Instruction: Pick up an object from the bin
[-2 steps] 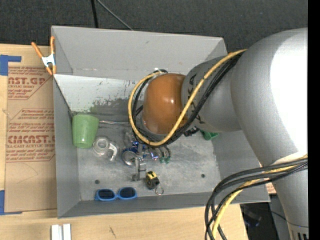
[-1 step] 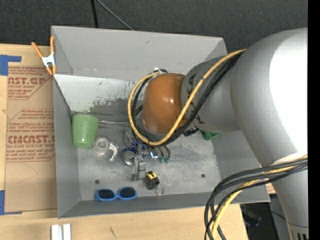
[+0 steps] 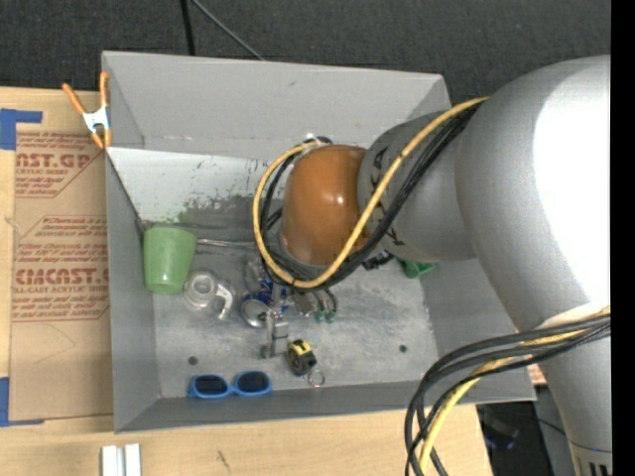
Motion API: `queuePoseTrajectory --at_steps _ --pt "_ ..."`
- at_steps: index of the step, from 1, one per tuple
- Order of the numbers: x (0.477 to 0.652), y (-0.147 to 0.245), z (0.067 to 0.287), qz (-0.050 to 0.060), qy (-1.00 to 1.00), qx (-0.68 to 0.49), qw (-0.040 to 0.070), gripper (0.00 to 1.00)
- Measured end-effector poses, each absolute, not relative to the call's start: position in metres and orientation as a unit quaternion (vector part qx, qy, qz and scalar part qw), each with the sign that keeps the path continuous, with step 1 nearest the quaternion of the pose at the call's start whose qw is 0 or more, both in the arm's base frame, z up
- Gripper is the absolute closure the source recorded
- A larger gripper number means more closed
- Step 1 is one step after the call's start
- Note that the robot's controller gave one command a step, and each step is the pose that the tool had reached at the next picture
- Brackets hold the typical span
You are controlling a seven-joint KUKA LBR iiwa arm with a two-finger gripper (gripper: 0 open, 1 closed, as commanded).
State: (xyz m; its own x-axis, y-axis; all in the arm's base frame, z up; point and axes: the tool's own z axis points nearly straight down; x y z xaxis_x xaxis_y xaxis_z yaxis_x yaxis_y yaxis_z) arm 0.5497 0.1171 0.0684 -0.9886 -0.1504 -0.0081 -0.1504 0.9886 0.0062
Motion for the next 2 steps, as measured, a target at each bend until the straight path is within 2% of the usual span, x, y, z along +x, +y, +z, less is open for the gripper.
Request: queuePoseTrajectory --at_steps 1,2 --pt "0.5501 0.1182 0.0686 0.005 0.997 -0.076 0.005 0.0" --pt "0.5515 0.1187 0.0711 0.005 0.997 -0.076 0.007 1.0"
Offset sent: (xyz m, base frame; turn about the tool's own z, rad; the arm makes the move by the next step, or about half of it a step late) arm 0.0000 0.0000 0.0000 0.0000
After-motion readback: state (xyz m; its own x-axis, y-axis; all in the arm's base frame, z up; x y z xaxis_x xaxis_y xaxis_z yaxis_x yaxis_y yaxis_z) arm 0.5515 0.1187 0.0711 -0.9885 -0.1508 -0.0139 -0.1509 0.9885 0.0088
